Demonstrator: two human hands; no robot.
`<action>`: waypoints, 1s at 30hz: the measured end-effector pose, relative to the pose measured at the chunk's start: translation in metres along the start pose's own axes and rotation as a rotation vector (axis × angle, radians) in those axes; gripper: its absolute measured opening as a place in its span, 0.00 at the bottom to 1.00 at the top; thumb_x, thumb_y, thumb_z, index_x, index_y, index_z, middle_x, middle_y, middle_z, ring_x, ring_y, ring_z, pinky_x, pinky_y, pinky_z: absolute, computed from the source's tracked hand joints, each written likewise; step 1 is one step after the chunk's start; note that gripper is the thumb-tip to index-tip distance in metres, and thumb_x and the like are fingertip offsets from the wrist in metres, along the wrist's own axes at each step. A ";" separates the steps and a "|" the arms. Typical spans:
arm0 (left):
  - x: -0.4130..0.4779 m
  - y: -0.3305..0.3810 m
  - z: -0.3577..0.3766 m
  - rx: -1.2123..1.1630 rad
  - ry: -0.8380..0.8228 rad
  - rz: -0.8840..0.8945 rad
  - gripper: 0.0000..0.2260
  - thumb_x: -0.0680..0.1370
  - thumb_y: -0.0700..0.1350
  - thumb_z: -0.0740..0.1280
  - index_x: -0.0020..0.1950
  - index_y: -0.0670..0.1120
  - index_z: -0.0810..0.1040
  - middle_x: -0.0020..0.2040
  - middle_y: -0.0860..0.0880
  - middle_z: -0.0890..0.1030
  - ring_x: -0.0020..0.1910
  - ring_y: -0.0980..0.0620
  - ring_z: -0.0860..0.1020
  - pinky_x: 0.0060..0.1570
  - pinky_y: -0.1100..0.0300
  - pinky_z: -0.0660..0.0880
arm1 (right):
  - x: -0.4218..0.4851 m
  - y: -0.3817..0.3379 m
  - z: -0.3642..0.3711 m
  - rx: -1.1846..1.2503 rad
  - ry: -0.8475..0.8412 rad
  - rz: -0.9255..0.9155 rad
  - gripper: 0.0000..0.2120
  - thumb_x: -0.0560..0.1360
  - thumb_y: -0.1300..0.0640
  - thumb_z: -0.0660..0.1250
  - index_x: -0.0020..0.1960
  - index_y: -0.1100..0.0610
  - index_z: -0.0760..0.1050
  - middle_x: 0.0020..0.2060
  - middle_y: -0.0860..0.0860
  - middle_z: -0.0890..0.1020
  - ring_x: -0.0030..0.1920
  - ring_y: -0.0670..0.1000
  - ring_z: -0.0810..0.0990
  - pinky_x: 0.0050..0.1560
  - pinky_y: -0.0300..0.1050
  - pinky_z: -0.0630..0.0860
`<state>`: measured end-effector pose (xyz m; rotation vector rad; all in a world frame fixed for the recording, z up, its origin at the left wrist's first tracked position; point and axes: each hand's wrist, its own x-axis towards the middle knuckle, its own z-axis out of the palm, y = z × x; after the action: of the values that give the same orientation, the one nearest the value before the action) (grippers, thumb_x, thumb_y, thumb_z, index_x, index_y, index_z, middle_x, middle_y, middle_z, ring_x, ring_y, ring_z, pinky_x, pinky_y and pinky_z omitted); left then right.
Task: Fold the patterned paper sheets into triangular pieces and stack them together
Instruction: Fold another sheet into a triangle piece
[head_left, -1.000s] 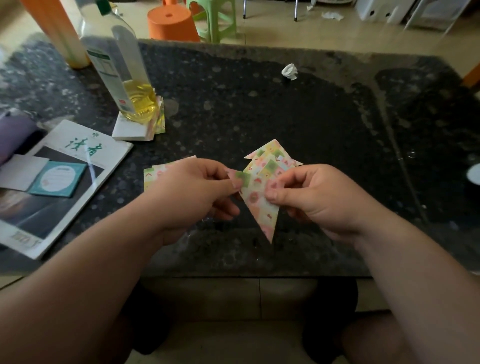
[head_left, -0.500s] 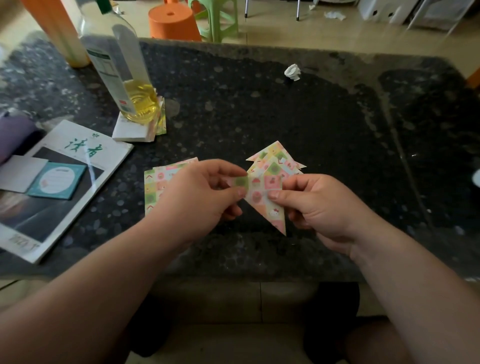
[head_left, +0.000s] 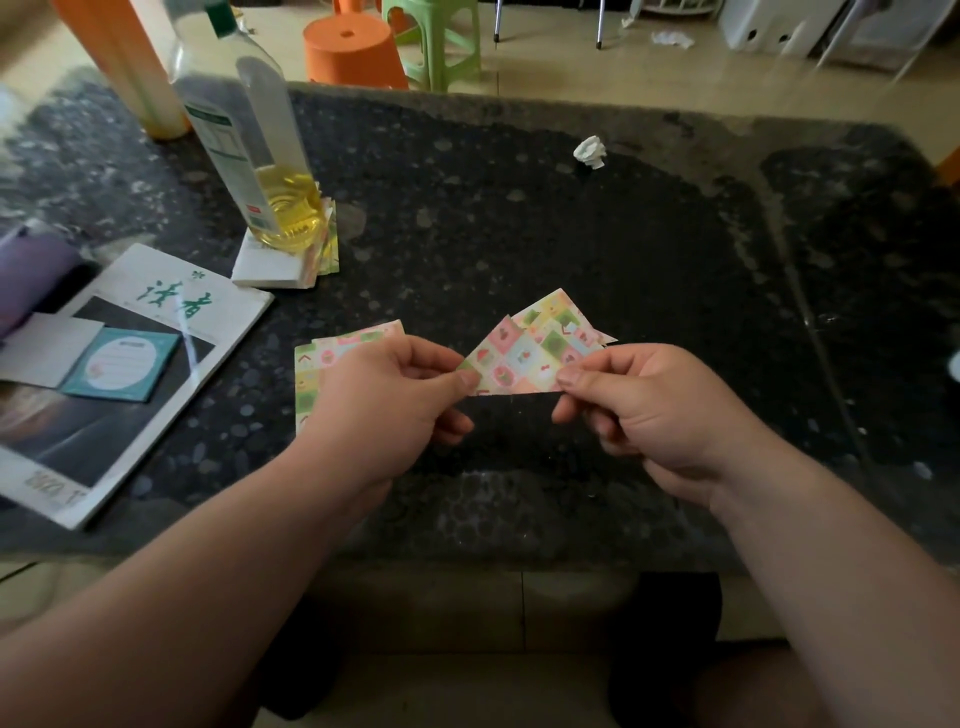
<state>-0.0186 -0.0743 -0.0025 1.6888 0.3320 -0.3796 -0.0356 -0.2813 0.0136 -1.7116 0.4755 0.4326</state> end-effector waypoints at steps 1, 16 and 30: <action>0.000 0.001 0.000 -0.016 -0.012 0.004 0.07 0.78 0.41 0.74 0.54 0.44 0.81 0.40 0.47 0.87 0.33 0.50 0.83 0.38 0.53 0.81 | 0.002 0.000 0.000 -0.003 0.016 -0.004 0.08 0.80 0.60 0.70 0.44 0.61 0.83 0.36 0.55 0.86 0.27 0.46 0.70 0.25 0.37 0.66; 0.010 -0.011 -0.071 1.152 0.009 0.023 0.23 0.76 0.56 0.74 0.70 0.55 0.74 0.72 0.49 0.71 0.71 0.46 0.69 0.69 0.50 0.69 | 0.028 0.001 -0.003 -0.338 0.392 -0.141 0.03 0.77 0.51 0.72 0.47 0.50 0.81 0.33 0.49 0.84 0.37 0.46 0.81 0.38 0.41 0.75; 0.014 -0.029 -0.082 1.224 -0.010 0.083 0.32 0.69 0.65 0.76 0.70 0.58 0.73 0.72 0.52 0.66 0.73 0.46 0.64 0.72 0.48 0.66 | 0.027 -0.019 0.109 0.142 -0.112 0.147 0.12 0.81 0.68 0.65 0.42 0.55 0.77 0.39 0.52 0.83 0.45 0.50 0.83 0.56 0.49 0.82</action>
<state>-0.0137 0.0109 -0.0233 2.8769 -0.0239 -0.5843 -0.0054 -0.1732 -0.0049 -1.5129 0.5400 0.5842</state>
